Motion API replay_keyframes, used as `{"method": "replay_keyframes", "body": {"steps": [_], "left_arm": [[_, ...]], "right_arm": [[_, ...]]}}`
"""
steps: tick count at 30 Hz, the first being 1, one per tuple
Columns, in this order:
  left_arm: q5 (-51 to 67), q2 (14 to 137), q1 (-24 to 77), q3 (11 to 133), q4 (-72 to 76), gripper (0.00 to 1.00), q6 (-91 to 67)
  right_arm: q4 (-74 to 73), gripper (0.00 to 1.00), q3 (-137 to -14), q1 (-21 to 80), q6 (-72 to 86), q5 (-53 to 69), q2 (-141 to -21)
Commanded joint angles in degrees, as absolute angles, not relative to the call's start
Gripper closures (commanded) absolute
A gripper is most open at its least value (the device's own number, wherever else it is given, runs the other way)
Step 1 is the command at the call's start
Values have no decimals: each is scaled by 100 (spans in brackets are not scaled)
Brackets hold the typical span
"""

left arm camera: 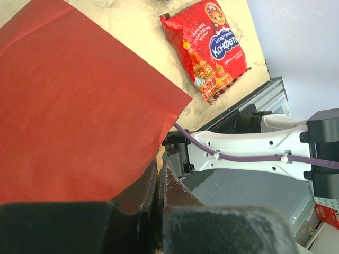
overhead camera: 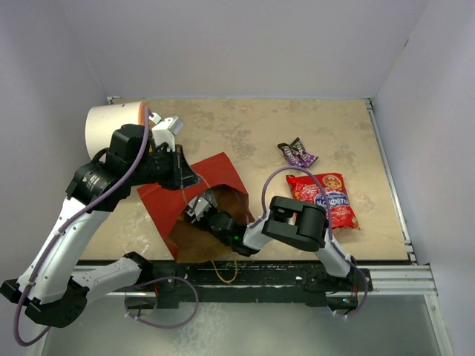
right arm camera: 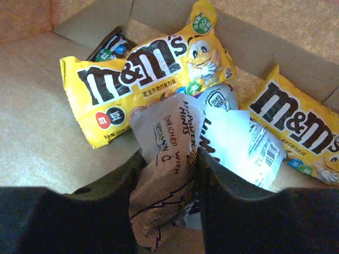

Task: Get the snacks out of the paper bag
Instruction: Take out the snack from the paper bag.

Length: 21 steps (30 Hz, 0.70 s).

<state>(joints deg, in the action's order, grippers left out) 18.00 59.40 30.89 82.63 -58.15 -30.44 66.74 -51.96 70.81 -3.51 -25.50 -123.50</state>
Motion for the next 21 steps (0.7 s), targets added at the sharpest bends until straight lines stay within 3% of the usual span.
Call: {"method": "replay_keyframes", "body": {"steps": [1,9,21], "left_arm": [[1795,5913,3093,8388,-5645,100,-2975],[1586,5915,3088,8379,-5634,100,-2963],[1507,6030,3093,8455,-5634,100,-2955]], "right_arm": [[6694,62,-4994,7056,-385,-2281,-11899],[6706,85,-4503,7064,-295,-1665,-11010],[6196,93,-3723,7186,241,-769,-9625]]}}
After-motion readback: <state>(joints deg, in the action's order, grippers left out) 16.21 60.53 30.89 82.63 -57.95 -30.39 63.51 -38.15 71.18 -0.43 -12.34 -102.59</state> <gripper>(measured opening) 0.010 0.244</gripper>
